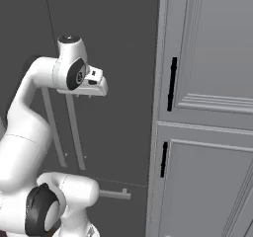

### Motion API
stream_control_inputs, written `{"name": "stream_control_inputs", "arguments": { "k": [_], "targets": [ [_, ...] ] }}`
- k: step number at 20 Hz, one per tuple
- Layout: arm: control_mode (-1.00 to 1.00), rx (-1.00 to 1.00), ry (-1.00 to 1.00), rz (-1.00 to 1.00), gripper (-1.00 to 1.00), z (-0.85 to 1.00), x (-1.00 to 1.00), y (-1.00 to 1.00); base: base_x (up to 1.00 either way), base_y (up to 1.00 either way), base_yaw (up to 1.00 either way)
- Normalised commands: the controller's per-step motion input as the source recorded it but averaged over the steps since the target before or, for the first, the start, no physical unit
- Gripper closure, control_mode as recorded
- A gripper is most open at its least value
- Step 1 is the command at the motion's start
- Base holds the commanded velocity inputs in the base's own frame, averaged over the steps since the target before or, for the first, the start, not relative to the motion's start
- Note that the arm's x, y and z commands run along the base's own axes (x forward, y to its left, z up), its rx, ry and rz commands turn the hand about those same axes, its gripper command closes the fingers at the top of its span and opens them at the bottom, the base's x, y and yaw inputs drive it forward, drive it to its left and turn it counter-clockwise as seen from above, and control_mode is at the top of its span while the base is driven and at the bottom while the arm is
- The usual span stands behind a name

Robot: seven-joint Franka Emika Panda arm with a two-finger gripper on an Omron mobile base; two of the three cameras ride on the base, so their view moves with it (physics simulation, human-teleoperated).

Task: Take the strawberry from the fridge and place it on top of the pancake, located on the dining counter.

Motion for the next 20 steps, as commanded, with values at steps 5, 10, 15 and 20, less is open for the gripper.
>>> {"name": "stream_control_inputs", "arguments": {
  "k": [5, 10, 15, 20],
  "targets": [
    [1.00, 0.00, 0.00, 0.00, -1.00, 0.00, -0.02, 0.00, -0.47, 0.31, 0.02],
    [1.00, 0.00, 0.00, 0.00, -1.00, 0.00, 0.00, 0.00, -0.71, 0.67, 0.03],
    [1.00, 0.00, 0.00, 0.00, -1.00, 0.00, 0.00, 0.00, -0.73, 0.06, 0.00],
    [1.00, 0.00, 0.00, 0.00, -1.00, 0.00, 0.00, 0.00, -0.32, -0.04, 0.00]
  ]
}}
